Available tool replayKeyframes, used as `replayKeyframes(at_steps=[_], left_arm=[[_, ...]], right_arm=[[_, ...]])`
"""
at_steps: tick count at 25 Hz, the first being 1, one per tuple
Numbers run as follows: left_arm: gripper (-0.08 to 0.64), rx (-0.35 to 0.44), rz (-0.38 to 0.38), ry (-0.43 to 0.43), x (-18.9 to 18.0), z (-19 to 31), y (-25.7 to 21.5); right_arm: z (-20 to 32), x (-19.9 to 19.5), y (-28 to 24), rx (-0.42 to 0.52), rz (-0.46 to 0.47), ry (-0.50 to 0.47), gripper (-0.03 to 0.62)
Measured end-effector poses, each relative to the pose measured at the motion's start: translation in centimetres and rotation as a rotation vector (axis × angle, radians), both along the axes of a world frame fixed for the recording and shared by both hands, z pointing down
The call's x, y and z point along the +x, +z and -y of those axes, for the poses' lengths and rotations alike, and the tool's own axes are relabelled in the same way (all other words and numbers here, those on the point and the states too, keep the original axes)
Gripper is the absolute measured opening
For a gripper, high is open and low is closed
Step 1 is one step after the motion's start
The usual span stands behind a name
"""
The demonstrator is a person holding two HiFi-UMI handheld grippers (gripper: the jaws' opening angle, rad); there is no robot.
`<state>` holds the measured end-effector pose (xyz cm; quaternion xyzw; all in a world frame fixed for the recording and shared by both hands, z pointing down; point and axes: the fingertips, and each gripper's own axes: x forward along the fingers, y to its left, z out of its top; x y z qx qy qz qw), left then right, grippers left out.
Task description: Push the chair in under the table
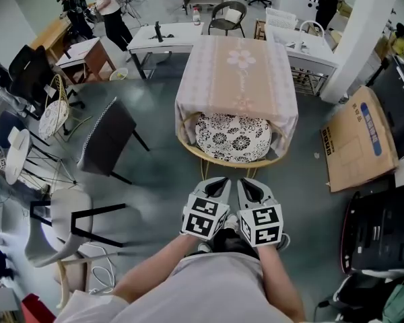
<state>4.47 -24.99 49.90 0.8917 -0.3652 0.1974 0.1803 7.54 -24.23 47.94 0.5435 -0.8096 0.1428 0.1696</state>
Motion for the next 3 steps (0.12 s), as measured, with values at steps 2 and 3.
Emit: replayKeyframes(at_steps=[2,3], left_arm=[[0.006,0.000,0.002,0.001,0.10,-0.01,-0.01],[0.006,0.001,0.003,0.001,0.14,-0.02,0.00]], right_arm=[[-0.02,0.03,0.00,0.000,0.000,-0.002,0.003],[-0.03,0.04,0.00,0.000,0.000,-0.003,0.003]])
